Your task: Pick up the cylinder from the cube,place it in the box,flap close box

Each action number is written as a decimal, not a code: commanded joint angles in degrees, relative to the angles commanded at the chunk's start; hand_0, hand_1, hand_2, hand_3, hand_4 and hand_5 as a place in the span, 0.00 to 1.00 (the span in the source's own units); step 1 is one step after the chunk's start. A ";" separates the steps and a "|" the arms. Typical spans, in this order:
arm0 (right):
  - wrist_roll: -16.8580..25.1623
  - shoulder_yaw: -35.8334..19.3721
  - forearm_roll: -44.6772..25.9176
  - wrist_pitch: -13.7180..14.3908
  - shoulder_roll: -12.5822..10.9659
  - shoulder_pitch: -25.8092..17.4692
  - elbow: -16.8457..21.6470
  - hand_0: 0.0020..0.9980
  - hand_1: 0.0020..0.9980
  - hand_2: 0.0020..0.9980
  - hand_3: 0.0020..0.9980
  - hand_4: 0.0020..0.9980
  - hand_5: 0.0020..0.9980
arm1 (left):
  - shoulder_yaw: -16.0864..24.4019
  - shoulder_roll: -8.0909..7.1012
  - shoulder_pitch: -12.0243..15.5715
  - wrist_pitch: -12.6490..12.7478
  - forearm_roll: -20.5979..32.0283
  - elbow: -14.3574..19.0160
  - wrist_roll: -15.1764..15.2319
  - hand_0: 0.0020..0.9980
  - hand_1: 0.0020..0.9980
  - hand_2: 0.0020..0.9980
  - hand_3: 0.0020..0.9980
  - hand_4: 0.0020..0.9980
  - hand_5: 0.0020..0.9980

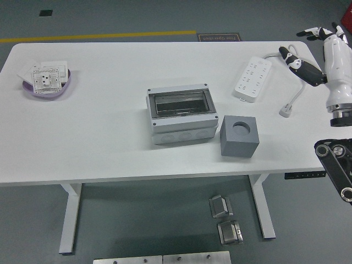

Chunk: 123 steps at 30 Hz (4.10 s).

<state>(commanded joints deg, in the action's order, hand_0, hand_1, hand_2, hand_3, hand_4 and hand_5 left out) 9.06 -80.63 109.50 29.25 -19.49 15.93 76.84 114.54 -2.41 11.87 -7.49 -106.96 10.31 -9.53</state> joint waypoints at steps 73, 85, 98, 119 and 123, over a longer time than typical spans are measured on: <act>-9.10 -6.05 8.29 -5.22 -0.41 -2.27 -0.23 1.00 0.48 0.60 0.82 0.81 0.61 | 1.36 -2.83 -1.68 0.83 0.39 0.00 -0.38 0.68 0.65 0.56 0.59 0.50 0.05; -4.19 -6.15 -2.87 -3.89 -0.10 -2.44 -2.46 1.00 0.54 0.57 0.83 0.80 0.61 | 2.47 -2.72 -1.58 0.63 -0.96 0.00 -0.34 0.68 0.65 0.56 0.59 0.50 0.05; 3.49 -7.91 -19.93 -8.48 1.27 -4.42 -4.14 0.92 0.66 0.68 0.72 0.78 0.57 | 2.77 -2.80 -1.43 0.53 -1.73 0.00 -0.23 0.68 0.65 0.56 0.59 0.50 0.05; 14.50 -6.35 -49.04 -14.00 4.65 -7.01 -3.64 0.56 0.69 0.71 0.79 0.90 0.39 | 5.07 -1.65 -0.96 0.43 -3.51 0.00 -0.13 0.68 0.65 0.56 0.59 0.50 0.04; 14.39 -6.34 -51.42 -15.40 4.69 -7.20 -3.86 0.69 0.71 0.73 0.80 0.90 0.39 | 5.11 -1.57 -0.90 0.41 -3.50 0.00 -0.17 0.68 0.66 0.56 0.59 0.50 0.04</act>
<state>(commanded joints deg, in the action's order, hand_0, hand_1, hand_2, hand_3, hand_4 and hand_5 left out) 23.45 -86.97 58.08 13.86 -14.80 8.73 72.98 119.65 -3.98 10.97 -7.08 -110.46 10.31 -9.71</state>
